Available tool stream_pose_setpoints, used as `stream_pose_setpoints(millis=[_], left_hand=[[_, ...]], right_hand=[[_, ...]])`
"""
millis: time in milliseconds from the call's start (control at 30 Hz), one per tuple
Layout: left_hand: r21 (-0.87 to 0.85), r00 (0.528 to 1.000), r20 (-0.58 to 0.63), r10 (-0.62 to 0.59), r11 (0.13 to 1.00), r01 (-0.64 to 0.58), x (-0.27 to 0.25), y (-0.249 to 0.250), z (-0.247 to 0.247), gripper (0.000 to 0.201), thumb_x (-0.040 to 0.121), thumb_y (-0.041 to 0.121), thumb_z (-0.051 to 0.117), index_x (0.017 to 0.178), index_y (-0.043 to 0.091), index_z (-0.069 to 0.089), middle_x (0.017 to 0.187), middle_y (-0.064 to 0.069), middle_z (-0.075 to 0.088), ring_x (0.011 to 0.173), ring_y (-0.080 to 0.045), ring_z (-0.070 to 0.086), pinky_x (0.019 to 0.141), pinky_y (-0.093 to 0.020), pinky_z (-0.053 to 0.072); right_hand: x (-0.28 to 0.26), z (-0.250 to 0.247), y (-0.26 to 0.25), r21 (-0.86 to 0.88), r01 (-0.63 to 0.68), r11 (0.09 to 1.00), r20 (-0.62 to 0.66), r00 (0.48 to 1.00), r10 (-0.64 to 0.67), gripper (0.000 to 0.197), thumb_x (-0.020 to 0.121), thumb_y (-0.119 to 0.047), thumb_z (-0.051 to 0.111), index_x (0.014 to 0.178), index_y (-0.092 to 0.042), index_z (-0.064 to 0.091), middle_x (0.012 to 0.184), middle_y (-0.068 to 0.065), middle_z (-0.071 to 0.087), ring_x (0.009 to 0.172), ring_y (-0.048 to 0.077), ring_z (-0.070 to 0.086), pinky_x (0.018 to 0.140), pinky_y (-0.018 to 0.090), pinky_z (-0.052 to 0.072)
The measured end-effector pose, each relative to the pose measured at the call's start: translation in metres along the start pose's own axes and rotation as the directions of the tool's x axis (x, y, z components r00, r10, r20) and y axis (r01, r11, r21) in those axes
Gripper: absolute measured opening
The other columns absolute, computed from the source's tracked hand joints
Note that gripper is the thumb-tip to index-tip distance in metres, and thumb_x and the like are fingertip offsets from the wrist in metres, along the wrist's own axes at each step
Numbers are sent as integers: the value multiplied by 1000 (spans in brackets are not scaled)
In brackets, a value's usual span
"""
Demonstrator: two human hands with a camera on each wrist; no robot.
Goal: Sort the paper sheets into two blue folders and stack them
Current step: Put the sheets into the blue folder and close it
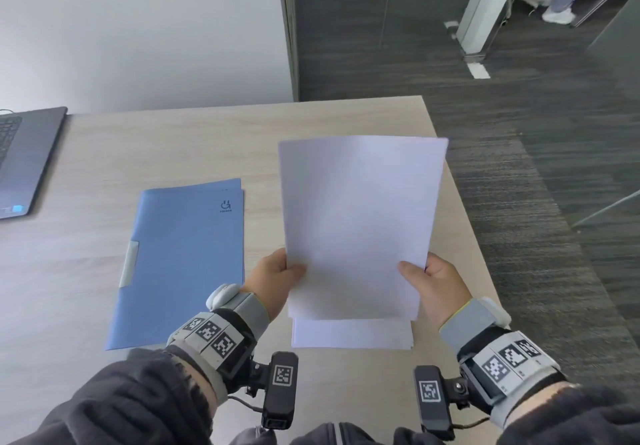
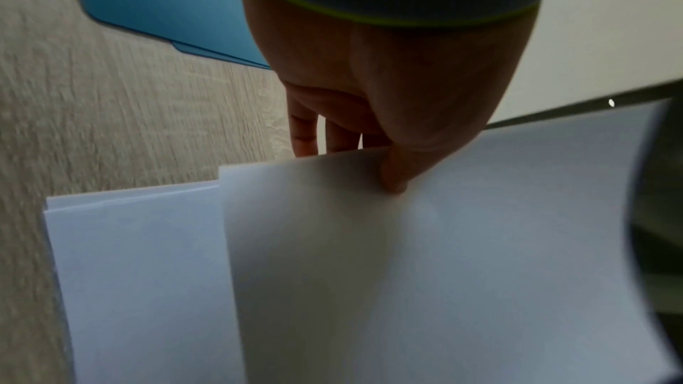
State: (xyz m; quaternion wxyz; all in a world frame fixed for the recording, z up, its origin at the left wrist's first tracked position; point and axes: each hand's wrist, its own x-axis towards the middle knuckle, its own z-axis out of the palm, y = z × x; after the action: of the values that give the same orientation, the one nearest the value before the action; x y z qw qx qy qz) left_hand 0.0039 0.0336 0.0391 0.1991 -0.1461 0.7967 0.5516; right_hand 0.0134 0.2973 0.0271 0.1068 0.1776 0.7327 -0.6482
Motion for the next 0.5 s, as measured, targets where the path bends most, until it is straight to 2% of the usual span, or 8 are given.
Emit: stream_pose_setpoints(millis=[67, 167, 300, 333, 400, 433, 500], left_hand=[[-57, 999, -7, -39, 998, 38, -1, -1, -7, 29, 95, 9, 51, 92, 30, 71, 86, 8, 76, 84, -17, 70, 75, -29, 54], [-82, 996, -8, -91, 993, 90, -2, -9, -23, 26, 93, 14, 53, 92, 32, 72, 93, 4, 78, 90, -22, 73, 85, -38, 57], [-112, 994, -3, -113, 987, 112, -8, -24, -53, 20, 79, 28, 57, 90, 32, 74, 95, 3, 79, 93, -22, 73, 88, -40, 55], [-117, 993, -4, -118, 986, 117, -10, -28, -61, 20, 79, 28, 57, 91, 31, 73, 95, 4, 78, 91, -20, 73, 87, -39, 54], [-150, 991, -27, -131, 981, 125, -14, -39, -77, 16, 87, 23, 59, 95, 29, 72, 96, 1, 78, 89, -19, 73, 85, -37, 56], [-165, 988, -41, -146, 977, 137, -16, -41, -81, 15, 91, 20, 59, 96, 26, 71, 97, -3, 77, 88, -22, 73, 84, -39, 58], [-209, 981, -86, -177, 965, 156, -19, -50, -93, 16, 91, 26, 58, 96, 21, 72, 98, -14, 76, 91, -35, 72, 87, -51, 58]], right_hand=[[3, 6, -1, 88, -51, 995, 55, 997, 46, 13, 85, -13, 64, 96, -12, 72, 102, 16, 75, 92, 36, 69, 91, 54, 51], [8, 25, -4, 215, -206, 955, 138, 974, 179, 20, 88, -1, 58, 102, -9, 69, 105, 18, 72, 93, 36, 67, 88, 56, 51], [16, 61, -2, 137, -243, 960, 158, 962, 221, 20, 87, -1, 60, 95, -15, 72, 98, 12, 76, 96, 36, 69, 91, 56, 52], [17, 72, -2, 108, -240, 965, 163, 962, 221, 22, 87, -1, 60, 95, -17, 73, 96, 9, 77, 96, 34, 70, 92, 54, 52], [18, 92, -2, 76, -239, 968, 175, 959, 223, 23, 88, 0, 59, 95, -18, 72, 94, 5, 76, 95, 31, 69, 92, 49, 52], [17, 97, -2, 72, -243, 967, 178, 957, 228, 24, 88, 0, 58, 96, -18, 72, 95, 6, 76, 96, 32, 69, 92, 49, 52], [17, 112, -2, 61, -257, 965, 197, 950, 240, 23, 88, 0, 58, 97, -17, 72, 99, 10, 76, 98, 35, 69, 92, 52, 52]])
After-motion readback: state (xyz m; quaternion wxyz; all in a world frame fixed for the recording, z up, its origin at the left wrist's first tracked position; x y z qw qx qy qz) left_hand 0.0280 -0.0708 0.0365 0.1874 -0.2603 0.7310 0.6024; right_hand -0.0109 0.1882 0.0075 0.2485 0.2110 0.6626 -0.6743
